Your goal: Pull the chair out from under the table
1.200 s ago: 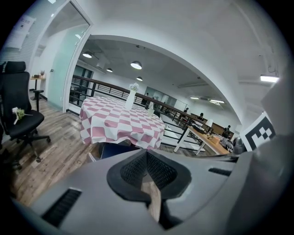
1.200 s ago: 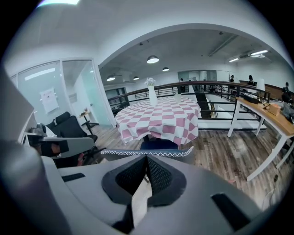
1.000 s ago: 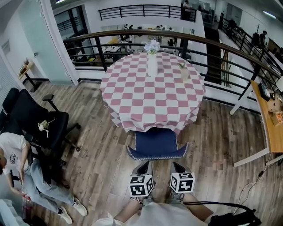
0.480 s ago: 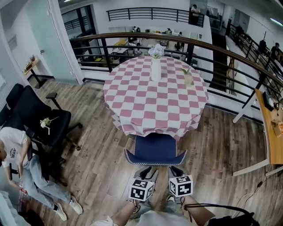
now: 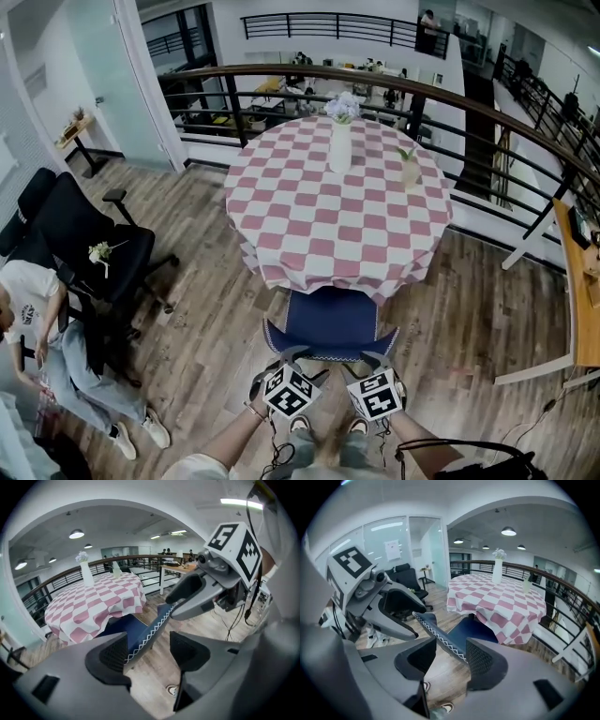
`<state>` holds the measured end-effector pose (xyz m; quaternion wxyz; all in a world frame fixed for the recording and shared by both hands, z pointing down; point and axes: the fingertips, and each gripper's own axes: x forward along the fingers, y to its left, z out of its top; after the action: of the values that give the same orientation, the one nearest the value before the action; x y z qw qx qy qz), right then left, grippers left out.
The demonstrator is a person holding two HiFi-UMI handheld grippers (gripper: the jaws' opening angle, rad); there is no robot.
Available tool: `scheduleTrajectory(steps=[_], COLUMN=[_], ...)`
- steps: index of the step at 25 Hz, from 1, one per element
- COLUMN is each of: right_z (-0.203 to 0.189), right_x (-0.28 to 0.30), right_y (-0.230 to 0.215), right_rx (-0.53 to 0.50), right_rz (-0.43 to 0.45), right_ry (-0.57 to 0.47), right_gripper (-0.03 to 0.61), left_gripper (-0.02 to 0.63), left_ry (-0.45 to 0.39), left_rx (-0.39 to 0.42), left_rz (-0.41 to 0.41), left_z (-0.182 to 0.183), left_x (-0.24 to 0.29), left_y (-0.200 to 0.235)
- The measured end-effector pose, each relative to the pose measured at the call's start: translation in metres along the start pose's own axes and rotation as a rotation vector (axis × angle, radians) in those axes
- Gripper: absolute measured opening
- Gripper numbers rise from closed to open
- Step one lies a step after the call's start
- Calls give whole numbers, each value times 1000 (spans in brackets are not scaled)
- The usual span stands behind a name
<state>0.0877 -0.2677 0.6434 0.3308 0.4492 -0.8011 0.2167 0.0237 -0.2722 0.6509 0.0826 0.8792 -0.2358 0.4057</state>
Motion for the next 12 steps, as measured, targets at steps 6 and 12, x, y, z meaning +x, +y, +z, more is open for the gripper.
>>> scheduleTrajectory(steps=[6,12], right_z=[-3,-13], right_x=[16,34], right_y=[6,6], right_rx=[-199,-375], right_rz=[97,161], right_ry=[106,196], right_gripper=[184,184], left_gripper=[279,278], left_ry=[109,220], left_rx=[232,345], left_rz=[-61,-136], left_z=[-6,-13], left_x=[19,43], left_y=[4,6])
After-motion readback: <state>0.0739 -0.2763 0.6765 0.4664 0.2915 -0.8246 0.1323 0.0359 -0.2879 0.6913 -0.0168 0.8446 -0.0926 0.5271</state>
